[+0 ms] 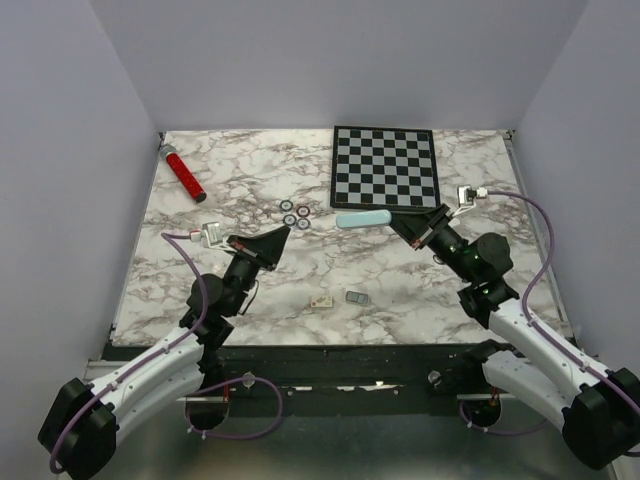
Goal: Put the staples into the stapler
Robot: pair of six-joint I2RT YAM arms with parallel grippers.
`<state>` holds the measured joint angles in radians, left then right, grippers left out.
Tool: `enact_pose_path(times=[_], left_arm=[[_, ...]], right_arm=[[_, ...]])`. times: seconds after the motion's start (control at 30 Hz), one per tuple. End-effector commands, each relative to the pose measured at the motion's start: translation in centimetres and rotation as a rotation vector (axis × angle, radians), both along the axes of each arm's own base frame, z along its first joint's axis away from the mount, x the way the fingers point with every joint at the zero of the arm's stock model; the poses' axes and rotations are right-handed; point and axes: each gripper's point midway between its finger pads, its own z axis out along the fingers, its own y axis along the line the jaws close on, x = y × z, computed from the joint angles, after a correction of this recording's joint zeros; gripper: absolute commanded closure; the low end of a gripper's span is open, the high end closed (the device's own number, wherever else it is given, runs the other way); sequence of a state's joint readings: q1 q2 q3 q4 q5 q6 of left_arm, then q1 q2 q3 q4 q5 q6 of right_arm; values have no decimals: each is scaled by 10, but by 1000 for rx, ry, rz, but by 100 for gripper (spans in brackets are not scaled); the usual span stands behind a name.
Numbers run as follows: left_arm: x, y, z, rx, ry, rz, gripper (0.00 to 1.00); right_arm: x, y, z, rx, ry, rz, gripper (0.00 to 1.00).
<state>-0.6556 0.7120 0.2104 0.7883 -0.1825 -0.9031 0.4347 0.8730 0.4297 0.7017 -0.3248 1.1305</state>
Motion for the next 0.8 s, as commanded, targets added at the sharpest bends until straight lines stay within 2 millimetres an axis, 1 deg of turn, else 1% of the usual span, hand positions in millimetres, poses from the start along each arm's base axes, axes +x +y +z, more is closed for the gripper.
enact_pose_path(times=[0.0,0.03,0.07,0.1,0.13,0.17,0.2,0.23,0.27,0.3,0.33,0.37,0.4,0.43,0.47,0.5,0.53,0.57,0.6,0.63,0.67,0.7,0.73,0.77], left_arm=[[5,2,16,-18,-13,25,96],[4,-3,20,22,-42,6,86],[2,-9,26,59,-72,-19,80],[-1,-18,38,141,-130,-54,75],[-1,-25,40,196,-149,-82,63],[-1,-30,43,240,-173,-98,56],[-2,-36,57,318,-239,-119,50],[-5,-49,54,374,-255,-186,38],[-4,-54,47,430,-238,-214,31],[-4,-58,65,443,-271,-228,24],[-2,-66,61,496,-273,-262,12],[-2,-71,63,526,-279,-292,6],[-4,-77,73,557,-288,-327,1],[0,-85,66,626,-304,-356,1],[-4,-94,66,658,-322,-411,1],[-8,-100,73,694,-342,-446,1],[-7,-110,64,736,-343,-487,1],[-9,-113,54,810,-364,-517,1],[-10,-118,67,831,-411,-533,1],[-13,-128,60,866,-424,-576,1],[-15,-131,51,935,-447,-600,1],[-17,-137,61,951,-488,-614,1],[-20,-144,54,988,-504,-648,1],[-23,-146,47,1024,-502,-680,1]], right_arm=[[17,-9,6,-192,-74,-109,99],[19,-11,6,-219,-75,-127,99],[22,-12,12,-239,-78,-139,99],[24,-13,1,-310,-58,-141,99],[27,-12,-4,-338,-38,-141,99],[29,-11,0,-352,-38,-137,99],[28,-10,-9,-404,-17,-123,99],[30,-11,-14,-432,3,-121,99],[33,-10,-20,-458,23,-117,99],[33,-12,-24,-506,35,-120,99],[34,-13,-27,-530,45,-128,99],[36,-13,-29,-552,45,-131,99],[37,-15,-34,-604,63,-131,99],[37,-16,-37,-630,74,-131,99],[38,-16,-39,-653,81,-132,99],[38,-15,-49,-706,102,-120,99],[38,-15,-45,-721,93,-122,99],[39,-14,-44,-739,86,-121,99],[38,-12,-51,-781,92,-111,99],[39,-11,-45,-791,82,-116,99],[39,-11,-45,-810,80,-115,99],[37,-10,-49,-839,88,-115,99],[38,-9,-51,-866,84,-111,99],[38,-7,-48,-875,75,-111,99]])
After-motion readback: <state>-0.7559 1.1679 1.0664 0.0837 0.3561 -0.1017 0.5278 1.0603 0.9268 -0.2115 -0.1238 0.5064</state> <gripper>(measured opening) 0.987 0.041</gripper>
